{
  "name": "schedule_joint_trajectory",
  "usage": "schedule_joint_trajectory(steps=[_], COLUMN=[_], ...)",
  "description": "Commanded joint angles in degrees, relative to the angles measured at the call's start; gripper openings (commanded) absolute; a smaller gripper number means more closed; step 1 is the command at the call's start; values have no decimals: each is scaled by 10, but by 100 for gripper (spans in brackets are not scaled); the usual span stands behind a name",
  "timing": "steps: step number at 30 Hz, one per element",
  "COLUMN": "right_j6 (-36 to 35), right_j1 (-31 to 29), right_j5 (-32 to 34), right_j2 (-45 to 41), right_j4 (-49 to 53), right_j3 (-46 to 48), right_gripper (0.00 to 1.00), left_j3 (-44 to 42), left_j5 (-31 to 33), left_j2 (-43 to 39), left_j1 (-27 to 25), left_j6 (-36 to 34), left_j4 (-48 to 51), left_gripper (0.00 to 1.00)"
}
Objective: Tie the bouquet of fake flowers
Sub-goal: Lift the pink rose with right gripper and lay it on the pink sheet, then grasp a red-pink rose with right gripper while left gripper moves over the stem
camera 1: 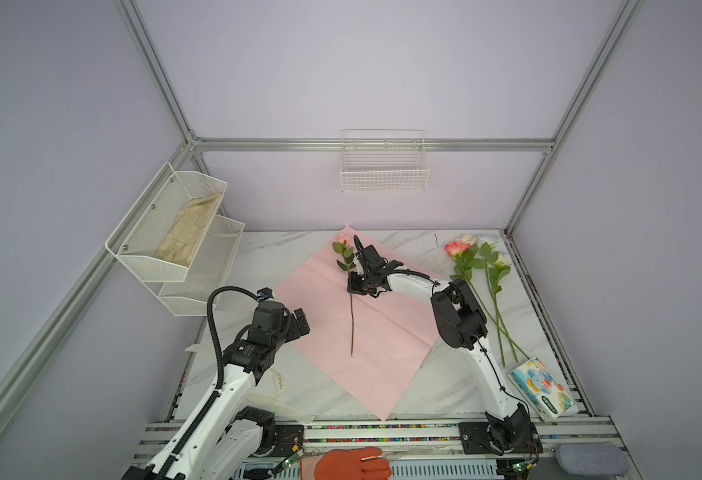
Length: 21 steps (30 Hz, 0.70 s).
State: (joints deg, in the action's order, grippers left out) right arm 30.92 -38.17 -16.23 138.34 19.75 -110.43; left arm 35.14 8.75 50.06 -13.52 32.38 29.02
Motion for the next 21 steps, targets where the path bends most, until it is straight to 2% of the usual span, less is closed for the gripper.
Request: schedule_joint_trajectory(steps=[1,7,9,13,17,21], right_j6=[-14,-63,-86,-119,-144,-165], right_j1=[-2,-2,-2,24,121,256], right_j5=[4,-9,5,55,104,104], right_j2=[12,-29,-51,-141,-265,-331], right_j4=[24,31,46,39,4,3], right_j3=[-16,-24,-27,46,192,300], right_gripper=[16,23,30,31,32,32], left_j3=[49,48,48,54,48,68], left_j5=[-11,-65,-81,-136,-219,-251], left_j2=[5,12,15,24,44,98], left_j1=[3,3,3,3,-1,-38], left_j6=[6,-2,-3,-9,3,11], left_j4=[-13,-35,-44,-61,-114,-142], left_gripper=[100,99,100,100,100,100])
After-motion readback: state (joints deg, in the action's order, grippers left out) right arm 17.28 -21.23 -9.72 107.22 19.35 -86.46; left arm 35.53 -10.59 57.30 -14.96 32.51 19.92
